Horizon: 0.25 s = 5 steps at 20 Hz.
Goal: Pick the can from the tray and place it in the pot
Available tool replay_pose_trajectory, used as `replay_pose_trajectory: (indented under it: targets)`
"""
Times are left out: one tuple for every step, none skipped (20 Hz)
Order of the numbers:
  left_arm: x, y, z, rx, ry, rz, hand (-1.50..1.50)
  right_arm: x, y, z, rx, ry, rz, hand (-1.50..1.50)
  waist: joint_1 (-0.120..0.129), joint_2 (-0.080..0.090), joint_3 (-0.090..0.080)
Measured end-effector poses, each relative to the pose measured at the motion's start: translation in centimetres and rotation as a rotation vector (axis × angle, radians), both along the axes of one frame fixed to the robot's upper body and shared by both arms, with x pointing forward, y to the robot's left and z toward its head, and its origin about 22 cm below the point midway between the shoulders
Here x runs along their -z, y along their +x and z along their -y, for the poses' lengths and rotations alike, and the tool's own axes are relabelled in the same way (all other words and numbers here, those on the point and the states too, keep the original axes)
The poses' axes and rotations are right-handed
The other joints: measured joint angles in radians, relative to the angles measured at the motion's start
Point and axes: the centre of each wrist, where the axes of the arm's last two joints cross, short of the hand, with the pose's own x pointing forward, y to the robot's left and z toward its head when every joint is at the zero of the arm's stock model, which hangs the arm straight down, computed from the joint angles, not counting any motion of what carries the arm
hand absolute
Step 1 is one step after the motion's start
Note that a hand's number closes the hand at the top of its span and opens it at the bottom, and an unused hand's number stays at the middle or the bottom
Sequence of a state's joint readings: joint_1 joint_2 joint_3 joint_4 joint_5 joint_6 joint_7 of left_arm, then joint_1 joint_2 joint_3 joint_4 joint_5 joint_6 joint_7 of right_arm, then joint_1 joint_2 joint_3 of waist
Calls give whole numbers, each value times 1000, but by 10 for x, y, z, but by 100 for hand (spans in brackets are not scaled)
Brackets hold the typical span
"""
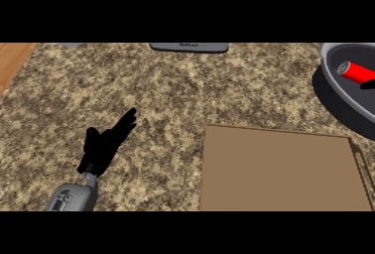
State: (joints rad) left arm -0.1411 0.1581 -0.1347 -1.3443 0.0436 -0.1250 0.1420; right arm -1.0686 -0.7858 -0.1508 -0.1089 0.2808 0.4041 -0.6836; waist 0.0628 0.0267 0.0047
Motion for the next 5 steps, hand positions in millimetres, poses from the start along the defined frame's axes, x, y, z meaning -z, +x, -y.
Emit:
replay_pose_trajectory:
  targets:
    - [0, -1, 2, 4, -2, 1, 0, -7, -2, 5, 23, 42, 15, -150, 3, 1, 0]
    - [0, -2, 2, 6, 0, 2, 0, -10, -7, 13, 45, 76, 24, -150, 5, 2, 0]
    - [-1, -2, 2, 5, 2, 1, 0, -16, -10, 20, 63, 106, 35, -150, 6, 4, 1]
    - [-2, -1, 3, 7, 1, 4, 0, -18, -14, 25, 79, 138, 45, -150, 7, 6, 1]
    - [-2, -1, 4, 10, -3, 6, 0, -21, -18, 31, 96, 166, 53, -150, 9, 7, 2]
